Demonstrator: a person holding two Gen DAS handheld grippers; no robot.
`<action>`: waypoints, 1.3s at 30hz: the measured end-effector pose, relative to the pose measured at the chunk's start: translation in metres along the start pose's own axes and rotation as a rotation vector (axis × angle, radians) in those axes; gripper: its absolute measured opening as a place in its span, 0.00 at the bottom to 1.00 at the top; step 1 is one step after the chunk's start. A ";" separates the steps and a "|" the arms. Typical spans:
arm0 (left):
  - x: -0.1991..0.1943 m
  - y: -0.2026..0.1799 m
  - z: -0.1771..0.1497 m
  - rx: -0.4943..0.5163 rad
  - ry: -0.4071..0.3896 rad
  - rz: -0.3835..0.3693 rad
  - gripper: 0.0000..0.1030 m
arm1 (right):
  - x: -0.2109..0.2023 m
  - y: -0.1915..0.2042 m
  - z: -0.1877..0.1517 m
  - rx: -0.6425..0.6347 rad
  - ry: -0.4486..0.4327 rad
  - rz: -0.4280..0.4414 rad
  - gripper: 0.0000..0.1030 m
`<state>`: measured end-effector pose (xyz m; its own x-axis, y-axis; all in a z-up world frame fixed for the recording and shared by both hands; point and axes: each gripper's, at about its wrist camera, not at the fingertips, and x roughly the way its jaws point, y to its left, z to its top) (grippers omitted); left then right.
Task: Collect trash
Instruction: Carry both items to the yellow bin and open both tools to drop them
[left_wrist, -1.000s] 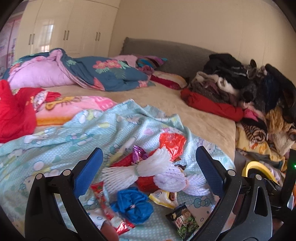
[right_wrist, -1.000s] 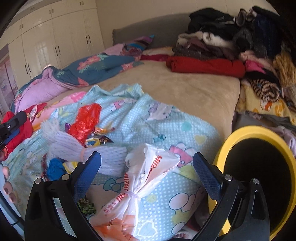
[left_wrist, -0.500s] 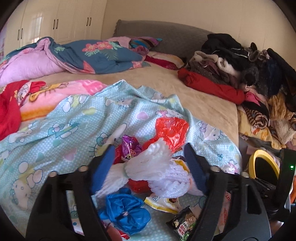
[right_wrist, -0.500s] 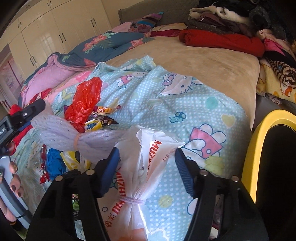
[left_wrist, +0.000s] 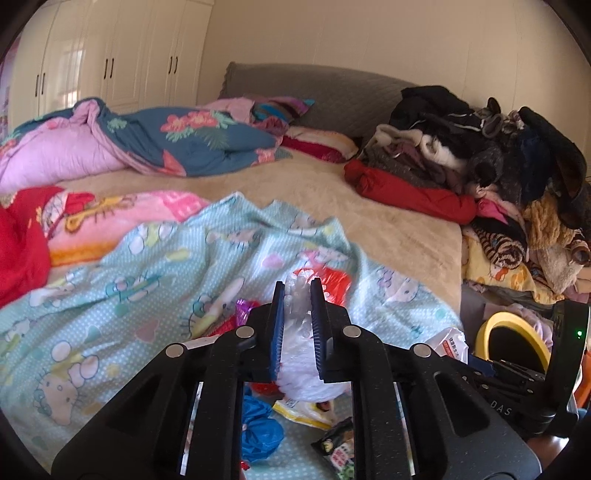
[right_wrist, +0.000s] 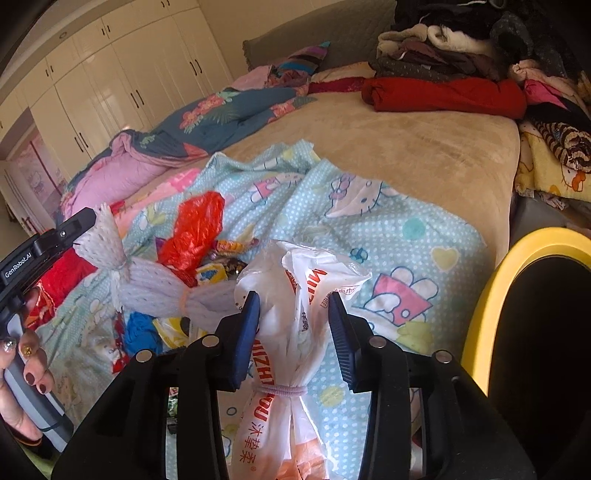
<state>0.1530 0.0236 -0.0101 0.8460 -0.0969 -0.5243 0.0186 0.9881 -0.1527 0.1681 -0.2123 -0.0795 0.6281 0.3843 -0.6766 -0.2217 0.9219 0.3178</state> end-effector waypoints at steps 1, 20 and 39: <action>-0.003 -0.002 0.002 0.000 -0.006 -0.005 0.08 | -0.007 -0.001 0.002 0.004 -0.014 0.004 0.35; -0.044 -0.092 0.023 0.046 -0.066 -0.212 0.08 | -0.096 -0.064 0.033 0.086 -0.210 -0.072 0.35; -0.021 -0.200 -0.031 0.118 0.062 -0.454 0.08 | -0.140 -0.164 0.031 0.263 -0.274 -0.224 0.35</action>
<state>0.1156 -0.1757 0.0056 0.7046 -0.5261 -0.4761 0.4429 0.8503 -0.2842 0.1399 -0.4195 -0.0158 0.8218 0.1162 -0.5578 0.1174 0.9234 0.3653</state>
